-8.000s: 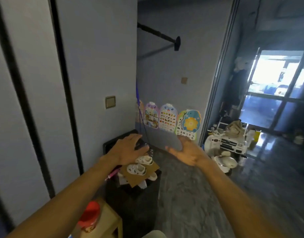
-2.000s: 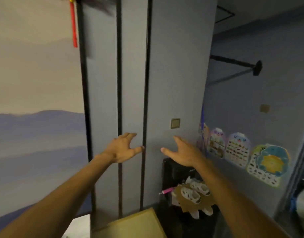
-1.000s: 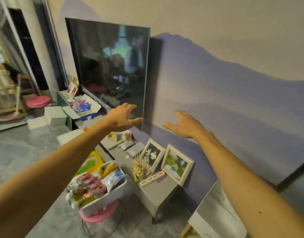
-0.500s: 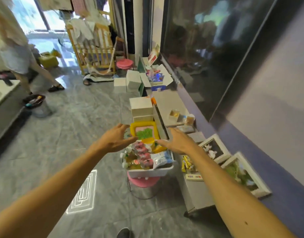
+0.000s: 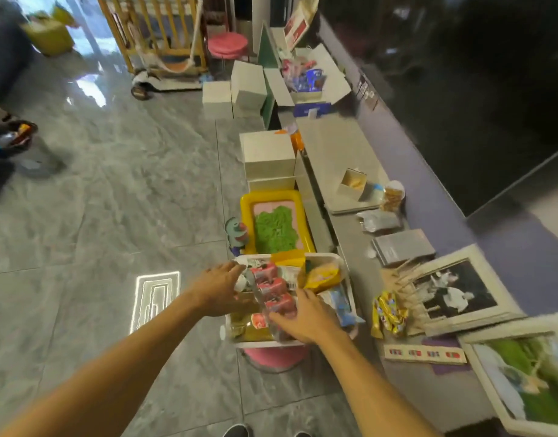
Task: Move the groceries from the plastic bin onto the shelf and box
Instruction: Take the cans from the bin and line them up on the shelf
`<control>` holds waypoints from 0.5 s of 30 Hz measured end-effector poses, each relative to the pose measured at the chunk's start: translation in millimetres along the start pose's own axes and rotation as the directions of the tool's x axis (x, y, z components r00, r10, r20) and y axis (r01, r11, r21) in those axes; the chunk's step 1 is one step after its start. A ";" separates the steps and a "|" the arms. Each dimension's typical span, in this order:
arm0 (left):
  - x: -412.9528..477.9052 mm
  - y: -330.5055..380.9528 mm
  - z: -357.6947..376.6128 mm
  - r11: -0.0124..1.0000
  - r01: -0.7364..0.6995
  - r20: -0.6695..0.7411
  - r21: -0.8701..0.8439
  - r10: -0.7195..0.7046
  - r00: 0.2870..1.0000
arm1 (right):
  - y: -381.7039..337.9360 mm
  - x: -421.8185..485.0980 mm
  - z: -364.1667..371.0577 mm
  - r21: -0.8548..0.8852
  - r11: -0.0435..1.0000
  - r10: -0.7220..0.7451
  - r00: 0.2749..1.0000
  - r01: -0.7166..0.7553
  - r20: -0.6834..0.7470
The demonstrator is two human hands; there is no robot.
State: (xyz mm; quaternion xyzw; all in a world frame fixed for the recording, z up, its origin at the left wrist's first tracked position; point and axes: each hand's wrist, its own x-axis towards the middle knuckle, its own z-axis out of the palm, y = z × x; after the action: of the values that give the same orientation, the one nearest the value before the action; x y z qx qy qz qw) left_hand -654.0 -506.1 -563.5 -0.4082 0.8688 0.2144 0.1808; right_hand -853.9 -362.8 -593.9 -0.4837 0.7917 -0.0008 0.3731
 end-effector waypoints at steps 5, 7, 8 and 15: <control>123.4 -16.1 39.4 0.932 -0.272 0.071 0.241 0.262 0.962 | 43.5 78.2 63.0 -0.137 0.990 0.026 0.997 -0.036 -0.075; 159.3 -20.5 53.1 0.858 -0.393 0.135 0.330 0.369 0.920 | 52.5 93.1 83.8 -0.168 0.985 0.011 0.997 -0.023 -0.074; 171.3 -21.8 59.5 0.817 -0.442 0.177 0.369 0.405 0.897 | 54.5 96.6 93.3 -0.179 0.984 0.009 0.996 -0.024 -0.085; 204.8 -31.8 83.7 0.701 -0.544 0.246 0.461 0.488 0.837 | 57.4 109.3 125.8 -0.153 0.988 0.007 0.984 -0.035 -0.179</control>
State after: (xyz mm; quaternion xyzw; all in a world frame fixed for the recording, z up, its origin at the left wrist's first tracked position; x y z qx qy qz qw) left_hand -740.5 -610.2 -741.3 -0.0729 0.9619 0.0382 0.2606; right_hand -851.2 -370.7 -770.0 -0.5009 0.8245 0.0219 0.2622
